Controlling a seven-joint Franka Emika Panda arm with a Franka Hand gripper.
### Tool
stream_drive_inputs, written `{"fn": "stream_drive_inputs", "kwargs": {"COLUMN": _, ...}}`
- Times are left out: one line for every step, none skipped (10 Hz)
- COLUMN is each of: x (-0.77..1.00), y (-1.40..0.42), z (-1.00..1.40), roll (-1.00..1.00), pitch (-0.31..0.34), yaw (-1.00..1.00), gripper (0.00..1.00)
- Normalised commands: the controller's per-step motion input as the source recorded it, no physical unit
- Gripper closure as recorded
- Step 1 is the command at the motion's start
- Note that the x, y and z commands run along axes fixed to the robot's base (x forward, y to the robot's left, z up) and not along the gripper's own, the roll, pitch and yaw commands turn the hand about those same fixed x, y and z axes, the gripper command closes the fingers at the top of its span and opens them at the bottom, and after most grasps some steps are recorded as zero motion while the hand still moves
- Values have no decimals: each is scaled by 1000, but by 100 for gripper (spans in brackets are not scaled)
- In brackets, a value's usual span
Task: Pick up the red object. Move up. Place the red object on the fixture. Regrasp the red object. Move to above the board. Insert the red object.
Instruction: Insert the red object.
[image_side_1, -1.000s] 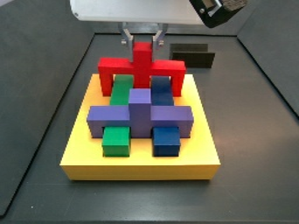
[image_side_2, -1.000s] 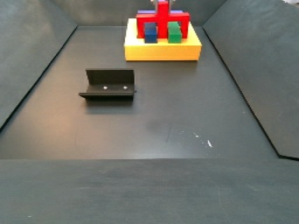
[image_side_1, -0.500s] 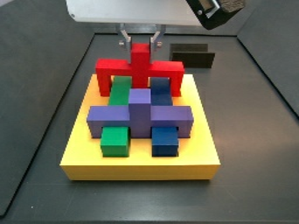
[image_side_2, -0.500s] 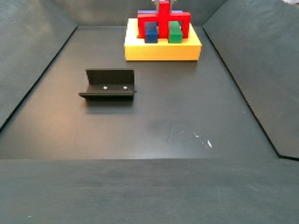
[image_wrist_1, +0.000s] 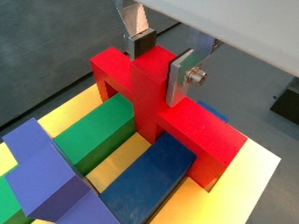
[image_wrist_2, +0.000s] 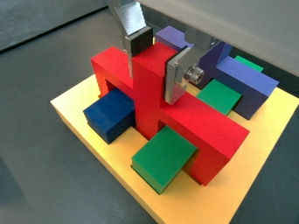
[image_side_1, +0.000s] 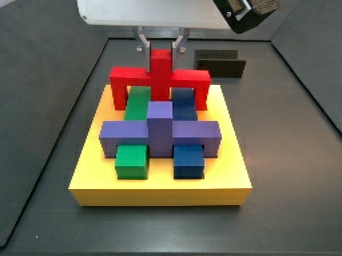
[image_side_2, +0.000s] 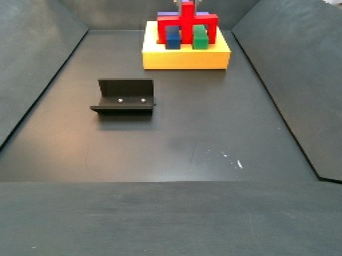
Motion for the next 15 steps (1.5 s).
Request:
{"fn": "stream_drive_inputs", "kwargs": {"x": 223, "y": -40, "z": -80, "roll": 249, "pitch": 39, "yaw": -300, "gripper": 100}}
{"fn": "stream_drive_inputs", "kwargs": {"x": 86, "y": -26, "z": 0, "roll": 241, "pitch": 59, "yaw": -283, "gripper": 100}}
{"fn": "stream_drive_inputs", "kwargs": {"x": 31, "y": 0, "z": 0, "roll": 193, "pitch": 60, "yaw": -217, "gripper": 100}}
{"fn": "stream_drive_inputs", "kwargs": {"x": 0, "y": 0, "z": -11, "roll": 53, "pitch": 0, "yaw": -20, "gripper": 100}}
{"fn": "stream_drive_inputs", "kwargs": {"x": -46, "y": 0, "z": -111, "roll": -7, "pitch": -47, "yaw": 37, "gripper": 100}}
{"fn": "stream_drive_inputs", "kwargs": {"x": -91, "y": 0, "z": -160, "roll": -53, "pitch": -111, "yaw": 94, "gripper": 100}}
{"fn": "stream_drive_inputs", "kwargs": {"x": -143, "y": -183, "z": -3, "roll": 0, "pitch": -69, "yaw": 146, "gripper": 100}}
{"fn": "stream_drive_inputs", "kwargs": {"x": -146, "y": -129, "z": 0, "roll": 0, "pitch": -53, "yaw": 237, "gripper": 100}}
{"fn": "stream_drive_inputs", "kwargs": {"x": -49, "y": 0, "z": 0, "roll": -20, "pitch": -36, "yaw": 131, "gripper": 100}}
{"fn": "stream_drive_inputs", "kwargs": {"x": 31, "y": 0, "z": 0, "roll": 0, "pitch": 0, "yaw": 0, "gripper": 100}}
{"fn": "stream_drive_inputs", "kwargs": {"x": 246, "y": 0, "z": -137, "roll": 0, "pitch": 0, "yaw": 0, "gripper": 100}}
{"fn": "stream_drive_inputs", "kwargs": {"x": 206, "y": 3, "z": -211, "roll": -6, "pitch": 0, "yaw": 0, "gripper": 100}}
{"fn": "stream_drive_inputs", "kwargs": {"x": 306, "y": 0, "z": -151, "roll": -19, "pitch": 0, "yaw": 0, "gripper": 100}}
{"fn": "stream_drive_inputs", "kwargs": {"x": 243, "y": 0, "z": -189, "roll": -16, "pitch": 0, "yaw": -11, "gripper": 100}}
{"fn": "stream_drive_inputs", "kwargs": {"x": 0, "y": 46, "z": -183, "roll": -20, "pitch": 0, "yaw": -49, "gripper": 100}}
